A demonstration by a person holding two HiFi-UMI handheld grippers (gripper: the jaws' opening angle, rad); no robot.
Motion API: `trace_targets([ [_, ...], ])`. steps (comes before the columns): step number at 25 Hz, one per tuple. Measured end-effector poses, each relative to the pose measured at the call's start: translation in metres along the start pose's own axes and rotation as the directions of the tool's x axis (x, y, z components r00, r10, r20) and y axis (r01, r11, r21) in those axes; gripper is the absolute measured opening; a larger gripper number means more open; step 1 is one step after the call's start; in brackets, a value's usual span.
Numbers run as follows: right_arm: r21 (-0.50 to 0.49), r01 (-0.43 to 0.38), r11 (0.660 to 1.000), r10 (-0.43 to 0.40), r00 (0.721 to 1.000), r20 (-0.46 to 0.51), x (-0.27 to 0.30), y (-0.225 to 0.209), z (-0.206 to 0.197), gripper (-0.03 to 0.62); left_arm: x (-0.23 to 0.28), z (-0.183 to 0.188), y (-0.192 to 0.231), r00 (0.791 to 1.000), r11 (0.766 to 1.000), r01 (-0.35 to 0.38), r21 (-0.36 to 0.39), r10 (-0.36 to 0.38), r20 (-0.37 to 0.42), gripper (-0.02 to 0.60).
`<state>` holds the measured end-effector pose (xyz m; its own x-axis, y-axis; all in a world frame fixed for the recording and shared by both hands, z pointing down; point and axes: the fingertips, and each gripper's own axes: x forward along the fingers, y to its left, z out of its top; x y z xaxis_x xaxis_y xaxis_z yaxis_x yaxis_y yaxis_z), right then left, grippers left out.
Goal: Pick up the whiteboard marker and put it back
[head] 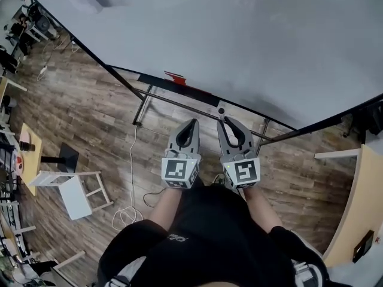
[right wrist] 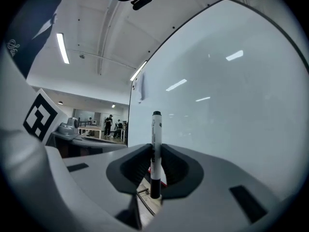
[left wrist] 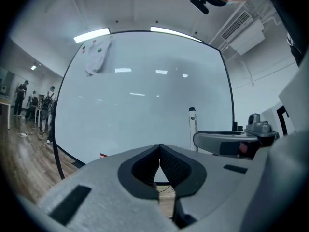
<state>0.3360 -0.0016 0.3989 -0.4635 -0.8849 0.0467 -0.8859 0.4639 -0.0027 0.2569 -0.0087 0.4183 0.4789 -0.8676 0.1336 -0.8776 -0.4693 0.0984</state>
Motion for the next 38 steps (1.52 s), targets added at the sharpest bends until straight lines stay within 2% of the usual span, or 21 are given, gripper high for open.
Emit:
trace_targets([
  [5, -0.022, 0.002, 1.000, -0.001, 1.000, 0.024, -0.034, -0.017, 0.003, 0.057, -0.010, 0.009, -0.025, 1.000, 1.000, -0.014, 0.001, 0.014, 0.024, 0.006],
  [9, -0.034, 0.006, 0.999, -0.005, 1.000, 0.028, -0.045, -0.020, 0.009, 0.057, -0.009, 0.003, -0.036, 1.000, 1.000, -0.004, -0.009, 0.004, 0.004, 0.006],
  [13, -0.049, -0.039, 0.998, 0.041, 0.998, 0.042, -0.039, -0.009, 0.016, 0.057, -0.016, 0.018, -0.029, 0.999, 1.000, -0.031, 0.005, 0.031, 0.041, 0.006],
  [16, -0.062, -0.110, 0.992, 0.113, 0.993, 0.043, -0.023, 0.018, 0.016, 0.057, -0.036, 0.020, -0.005, 0.994, 0.995, -0.098, 0.005, 0.098, 0.054, 0.006],
  [19, -0.056, -0.198, 0.979, 0.201, 0.979, 0.042, -0.006, 0.057, 0.016, 0.057, -0.068, 0.015, 0.031, 0.979, 0.981, -0.196, 0.001, 0.196, 0.048, 0.006],
  [23, -0.031, -0.316, 0.948, 0.317, 0.948, 0.040, 0.016, 0.111, 0.020, 0.057, -0.115, 0.015, 0.074, 0.942, 0.943, -0.332, -0.014, 0.332, 0.046, 0.006],
  [26, -0.031, -0.394, 0.919, 0.395, 0.918, 0.041, 0.029, 0.149, 0.017, 0.057, -0.145, 0.012, 0.099, 0.914, 0.915, -0.403, -0.025, 0.403, 0.044, 0.006],
  [31, -0.063, -0.468, 0.882, 0.470, 0.883, 0.024, 0.050, 0.194, 0.008, 0.057, -0.171, 0.001, 0.132, 0.889, 0.890, -0.453, -0.048, 0.455, 0.045, 0.006],
  [38, -0.079, -0.510, 0.857, 0.512, 0.859, 0.013, 0.099, 0.242, 0.005, 0.057, -0.182, -0.004, 0.191, 0.875, 0.876, -0.477, -0.065, 0.481, 0.052, 0.006],
])
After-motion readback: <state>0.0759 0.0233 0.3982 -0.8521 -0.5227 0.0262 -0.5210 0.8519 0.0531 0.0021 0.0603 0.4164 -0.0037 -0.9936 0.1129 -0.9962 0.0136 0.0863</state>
